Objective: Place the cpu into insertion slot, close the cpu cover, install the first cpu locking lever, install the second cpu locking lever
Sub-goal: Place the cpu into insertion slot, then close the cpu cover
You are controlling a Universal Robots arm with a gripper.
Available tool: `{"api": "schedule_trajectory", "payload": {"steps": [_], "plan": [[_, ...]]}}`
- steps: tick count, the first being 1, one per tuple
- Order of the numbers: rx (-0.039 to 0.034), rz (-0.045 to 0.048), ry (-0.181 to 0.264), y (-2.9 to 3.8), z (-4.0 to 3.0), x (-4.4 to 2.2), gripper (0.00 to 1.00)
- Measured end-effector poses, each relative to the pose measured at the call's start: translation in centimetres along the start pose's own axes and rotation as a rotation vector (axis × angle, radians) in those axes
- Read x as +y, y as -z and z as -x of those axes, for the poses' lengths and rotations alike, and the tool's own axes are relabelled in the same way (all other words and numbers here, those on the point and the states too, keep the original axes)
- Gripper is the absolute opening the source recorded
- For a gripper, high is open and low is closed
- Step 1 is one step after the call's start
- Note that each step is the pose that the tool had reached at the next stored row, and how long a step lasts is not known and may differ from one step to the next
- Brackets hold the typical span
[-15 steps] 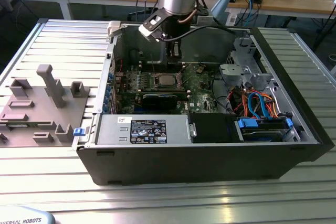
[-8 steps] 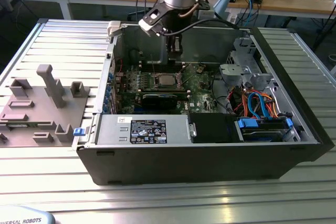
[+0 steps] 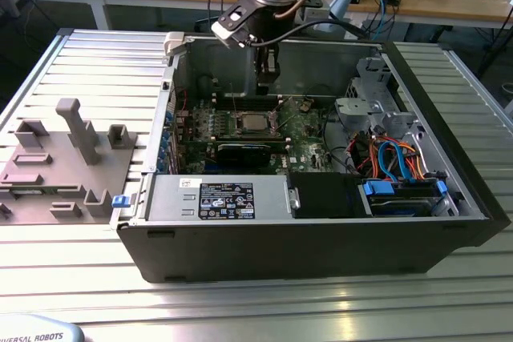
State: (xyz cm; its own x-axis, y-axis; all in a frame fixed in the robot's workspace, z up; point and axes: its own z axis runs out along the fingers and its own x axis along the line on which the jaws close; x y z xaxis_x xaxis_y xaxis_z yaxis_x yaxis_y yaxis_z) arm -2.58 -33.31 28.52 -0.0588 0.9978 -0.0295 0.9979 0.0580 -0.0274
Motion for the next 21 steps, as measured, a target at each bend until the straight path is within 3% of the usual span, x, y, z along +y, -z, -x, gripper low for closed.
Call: {"api": "schedule_trajectory", "payload": {"steps": [9,21], "plan": [[-0.0003,-0.0002,0.0,0.04,0.01,0.08,0.11],[-0.0003,-0.0001,0.0,0.1,0.15,2.43,0.11]]}}
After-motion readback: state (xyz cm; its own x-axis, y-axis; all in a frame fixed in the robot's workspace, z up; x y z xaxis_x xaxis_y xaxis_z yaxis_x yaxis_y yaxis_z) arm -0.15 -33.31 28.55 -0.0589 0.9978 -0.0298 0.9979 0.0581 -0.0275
